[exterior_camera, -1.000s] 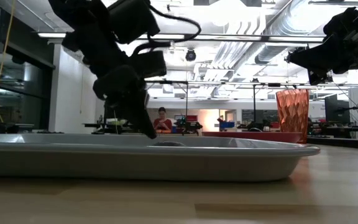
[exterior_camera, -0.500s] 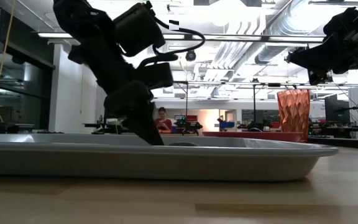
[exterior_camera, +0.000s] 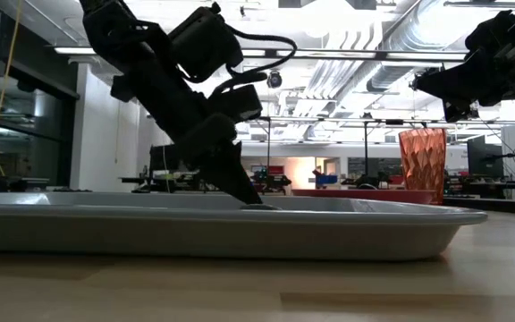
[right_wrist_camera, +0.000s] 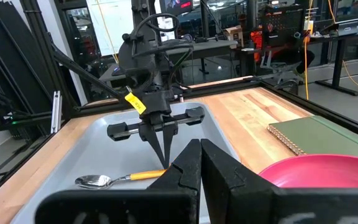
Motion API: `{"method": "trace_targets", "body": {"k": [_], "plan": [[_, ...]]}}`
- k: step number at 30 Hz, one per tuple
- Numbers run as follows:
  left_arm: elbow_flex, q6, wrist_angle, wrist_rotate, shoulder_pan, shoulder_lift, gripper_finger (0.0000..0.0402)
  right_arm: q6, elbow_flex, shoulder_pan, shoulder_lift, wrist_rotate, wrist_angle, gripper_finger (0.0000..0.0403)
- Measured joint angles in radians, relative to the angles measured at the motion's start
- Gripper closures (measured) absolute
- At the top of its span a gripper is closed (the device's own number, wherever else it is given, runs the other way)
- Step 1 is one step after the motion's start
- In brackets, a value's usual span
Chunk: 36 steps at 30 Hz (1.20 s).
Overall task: Pick and place plate/cup/fork/spoon on tray
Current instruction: Put the yellow spoon on the gray tray, then put the orange fork on the gray tray to the left of the yellow spoon
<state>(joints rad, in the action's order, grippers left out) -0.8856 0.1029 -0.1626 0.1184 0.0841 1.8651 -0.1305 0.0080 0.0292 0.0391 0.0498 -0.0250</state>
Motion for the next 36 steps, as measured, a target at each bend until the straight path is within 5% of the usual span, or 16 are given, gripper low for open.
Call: {"method": "trace_targets", "body": {"k": [6,12,21,29,36], "plan": [[0.002,-0.04,0.02,0.004,0.0,-0.071,0.0402,0.0,0.0,0.0,0.0,0.0,0.0,0.0402],[0.046,-0.122,0.092,0.075,0.013,-0.305,0.0401,0.0,0.0,0.0,0.0,0.0,0.0,0.0402],[0.443,-0.22,-0.443,0.12,0.001,-0.789,0.0401,0.0,0.0,0.0,0.0,0.0,0.0,0.0402],[0.509,-0.262,-0.485,0.12,-0.04,-1.056,0.0401,-0.001,0.0,0.0,0.0,0.003,-0.013,0.0402],[0.51,-0.321,-0.404,0.119,-0.04,-1.116,0.0401,-0.254,0.0,-0.001,0.025,0.044,-0.396,0.0402]]}}
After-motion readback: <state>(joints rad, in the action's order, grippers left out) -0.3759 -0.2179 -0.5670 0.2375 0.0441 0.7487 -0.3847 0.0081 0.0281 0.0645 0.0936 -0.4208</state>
